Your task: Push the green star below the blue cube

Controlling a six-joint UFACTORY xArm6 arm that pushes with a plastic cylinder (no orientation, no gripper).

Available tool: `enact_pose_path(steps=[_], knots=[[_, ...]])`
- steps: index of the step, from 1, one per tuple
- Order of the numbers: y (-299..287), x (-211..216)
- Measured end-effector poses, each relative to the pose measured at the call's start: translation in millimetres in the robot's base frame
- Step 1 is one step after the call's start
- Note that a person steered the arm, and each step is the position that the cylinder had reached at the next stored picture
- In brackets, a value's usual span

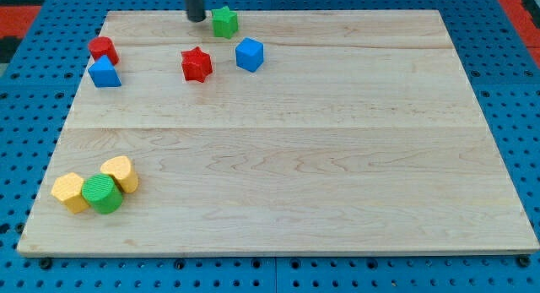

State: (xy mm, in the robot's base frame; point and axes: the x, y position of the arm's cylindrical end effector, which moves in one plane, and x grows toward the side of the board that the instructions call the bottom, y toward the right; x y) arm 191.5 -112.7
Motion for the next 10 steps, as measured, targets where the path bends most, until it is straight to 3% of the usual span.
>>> enact_pose_path(steps=[2,3,4,5,6,7,8,10], knots=[[89,39],[95,67],[91,55],[66,79],[122,105],[127,178],[138,201],[38,267]])
